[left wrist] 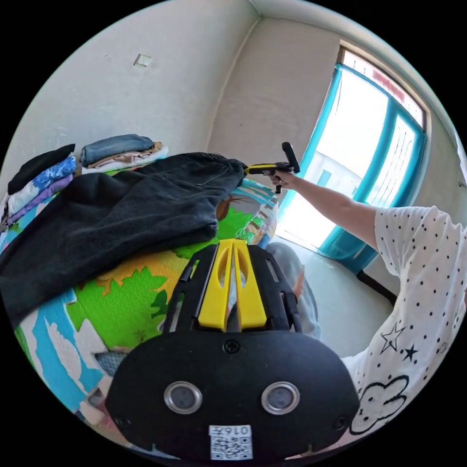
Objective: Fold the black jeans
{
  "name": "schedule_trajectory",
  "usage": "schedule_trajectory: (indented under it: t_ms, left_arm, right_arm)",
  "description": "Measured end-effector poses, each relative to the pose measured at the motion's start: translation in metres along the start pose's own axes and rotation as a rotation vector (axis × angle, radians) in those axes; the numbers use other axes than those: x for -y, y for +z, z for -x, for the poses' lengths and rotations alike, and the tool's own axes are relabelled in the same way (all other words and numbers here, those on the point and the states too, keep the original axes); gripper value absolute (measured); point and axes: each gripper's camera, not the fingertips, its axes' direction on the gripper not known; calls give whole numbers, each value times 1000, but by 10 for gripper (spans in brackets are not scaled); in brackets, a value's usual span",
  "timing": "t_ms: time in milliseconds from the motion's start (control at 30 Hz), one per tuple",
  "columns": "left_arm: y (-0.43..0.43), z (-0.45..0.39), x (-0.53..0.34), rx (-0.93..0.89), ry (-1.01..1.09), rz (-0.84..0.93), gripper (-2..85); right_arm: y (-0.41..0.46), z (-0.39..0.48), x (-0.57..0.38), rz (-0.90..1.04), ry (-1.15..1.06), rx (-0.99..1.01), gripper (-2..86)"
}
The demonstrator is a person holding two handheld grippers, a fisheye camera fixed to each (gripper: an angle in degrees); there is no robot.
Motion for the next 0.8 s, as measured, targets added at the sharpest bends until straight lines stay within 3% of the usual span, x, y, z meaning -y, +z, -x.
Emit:
schedule_trajectory:
  t_ms: [133,200,300,433,600,667,800]
  left_arm:
    - [-28,-1,-14,126,-11,-69,8]
    - [-60,7,-19,216,-30,-102,40]
    - [-113,34,-33,394,-92,-133,55]
    - [-181,83,-60,540,-260,-129,72]
    - [-259,119,-120,541,-466,-196,76]
    - [-278,121,-138,569,-499,-223,74]
    - [-314,123,-166,612,-502,-217,71]
  right_arm:
    - [-20,9,-4,-80,103,51,26]
    - [-33,18,2,-65,131,5,35]
    - [-73,55,23,-197,140,-50,58]
    - [-97,194,86,-270,-85,93,125]
    - [-60,409,149,-202,-296,-9,128]
    - [-42,487,176,-209,-398,88,115]
    - [-9,556,226,-85,-453,152,109]
